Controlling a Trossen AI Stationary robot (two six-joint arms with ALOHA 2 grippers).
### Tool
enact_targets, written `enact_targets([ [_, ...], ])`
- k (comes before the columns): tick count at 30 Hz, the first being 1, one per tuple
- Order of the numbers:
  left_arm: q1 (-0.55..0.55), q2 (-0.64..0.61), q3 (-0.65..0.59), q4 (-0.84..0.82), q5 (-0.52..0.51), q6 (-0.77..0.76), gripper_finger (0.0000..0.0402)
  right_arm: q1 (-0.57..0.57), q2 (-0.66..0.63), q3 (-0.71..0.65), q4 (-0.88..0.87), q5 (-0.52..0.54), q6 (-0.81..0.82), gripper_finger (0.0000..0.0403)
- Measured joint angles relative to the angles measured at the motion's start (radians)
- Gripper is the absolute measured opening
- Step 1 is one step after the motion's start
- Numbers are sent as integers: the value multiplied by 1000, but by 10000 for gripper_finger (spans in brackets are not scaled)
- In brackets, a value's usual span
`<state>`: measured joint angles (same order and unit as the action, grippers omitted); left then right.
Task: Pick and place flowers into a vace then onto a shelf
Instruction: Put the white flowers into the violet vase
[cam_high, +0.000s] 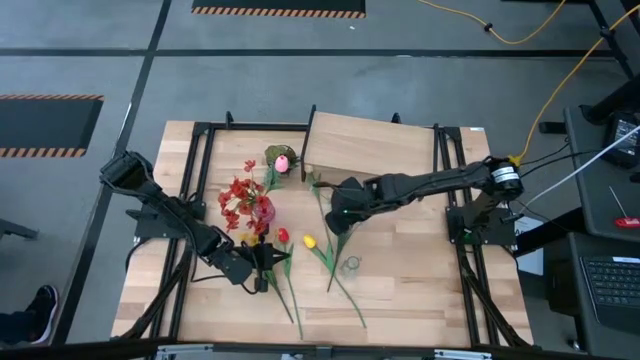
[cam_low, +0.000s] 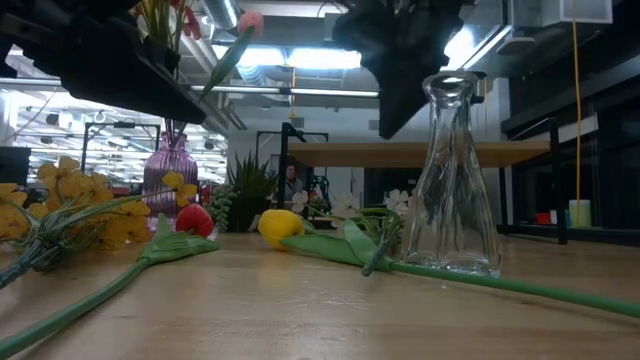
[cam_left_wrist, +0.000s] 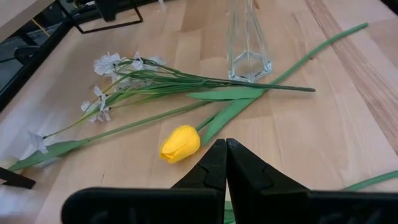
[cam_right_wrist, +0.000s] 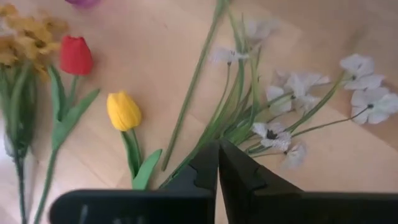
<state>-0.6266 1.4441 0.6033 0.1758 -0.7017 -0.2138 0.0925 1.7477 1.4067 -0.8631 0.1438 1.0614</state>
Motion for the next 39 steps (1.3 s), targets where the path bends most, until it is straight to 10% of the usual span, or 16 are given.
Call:
enact_targets([
  [22,0,0,0,-28,20,0,5,84,43,-40,36,-6,133,179],
  [39,0,0,0,-27,22,-10,7,83,43,-142,169,-4,244,188],
])
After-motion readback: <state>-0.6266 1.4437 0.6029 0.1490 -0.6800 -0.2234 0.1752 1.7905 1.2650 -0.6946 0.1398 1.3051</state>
